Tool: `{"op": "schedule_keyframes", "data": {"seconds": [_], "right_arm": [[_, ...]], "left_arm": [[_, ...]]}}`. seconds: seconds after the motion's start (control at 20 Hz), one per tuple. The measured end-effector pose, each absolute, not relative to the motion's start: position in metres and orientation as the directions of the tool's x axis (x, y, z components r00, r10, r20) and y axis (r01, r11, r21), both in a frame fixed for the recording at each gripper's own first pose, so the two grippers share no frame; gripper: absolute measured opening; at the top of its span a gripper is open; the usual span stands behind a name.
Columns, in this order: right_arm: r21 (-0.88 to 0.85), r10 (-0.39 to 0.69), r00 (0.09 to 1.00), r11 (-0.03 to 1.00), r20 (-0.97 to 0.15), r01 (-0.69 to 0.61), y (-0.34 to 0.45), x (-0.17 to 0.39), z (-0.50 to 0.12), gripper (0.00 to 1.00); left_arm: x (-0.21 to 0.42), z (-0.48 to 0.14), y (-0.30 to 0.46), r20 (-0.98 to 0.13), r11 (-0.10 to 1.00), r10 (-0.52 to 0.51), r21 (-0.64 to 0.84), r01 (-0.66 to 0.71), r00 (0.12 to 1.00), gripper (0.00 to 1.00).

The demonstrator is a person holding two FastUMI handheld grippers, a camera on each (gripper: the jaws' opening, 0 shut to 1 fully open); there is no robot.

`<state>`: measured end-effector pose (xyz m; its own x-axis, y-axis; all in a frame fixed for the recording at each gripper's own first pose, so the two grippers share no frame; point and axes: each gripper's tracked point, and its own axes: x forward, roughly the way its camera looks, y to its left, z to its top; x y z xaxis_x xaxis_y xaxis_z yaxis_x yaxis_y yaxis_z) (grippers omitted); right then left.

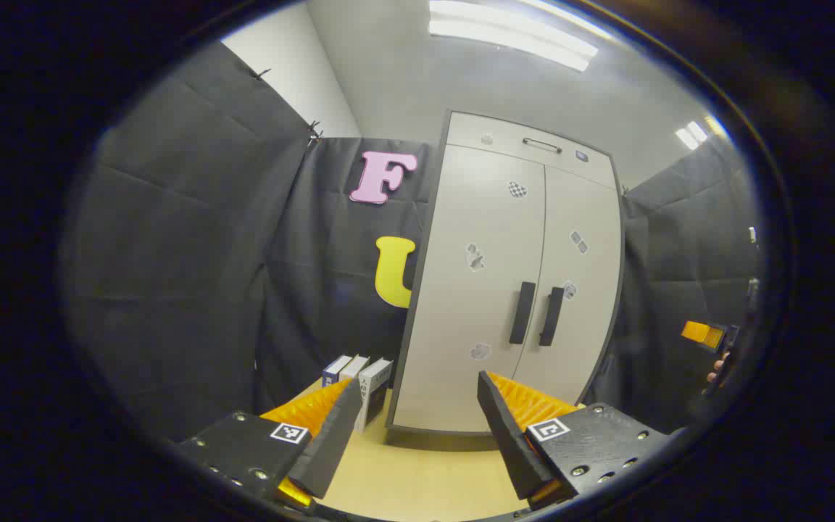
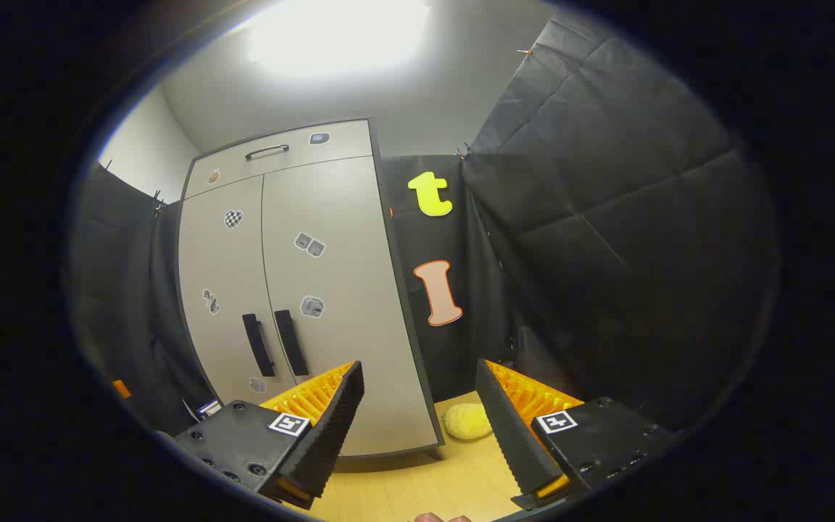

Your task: Open the right door of the double-door shoe cabinet with the right hand, and open the left door with the left hand.

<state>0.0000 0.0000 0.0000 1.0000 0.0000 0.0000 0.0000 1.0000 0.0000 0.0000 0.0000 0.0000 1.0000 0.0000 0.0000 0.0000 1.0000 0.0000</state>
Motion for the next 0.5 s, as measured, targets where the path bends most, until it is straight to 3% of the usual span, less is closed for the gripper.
{"op": "schedule_keyframes", "data": {"seconds": [0.3, 0.5], "right_arm": [[-0.016, 0.039, 0.998, 0.999, -0.04, -0.04, -0.014, 0.027, -0.018, 0.98], [-0.042, 0.099, 0.993, 0.994, -0.069, -0.102, -0.019, 0.058, -0.015, 0.98]], "left_arm": [[-0.001, 0.006, -0.029, 0.0, 0.999, 0.027, 0.017, -0.027, 1.0, 0.94], [0.008, 0.025, -0.051, 0.006, 0.989, 0.104, 0.104, -0.104, 0.995, 0.94]]}}
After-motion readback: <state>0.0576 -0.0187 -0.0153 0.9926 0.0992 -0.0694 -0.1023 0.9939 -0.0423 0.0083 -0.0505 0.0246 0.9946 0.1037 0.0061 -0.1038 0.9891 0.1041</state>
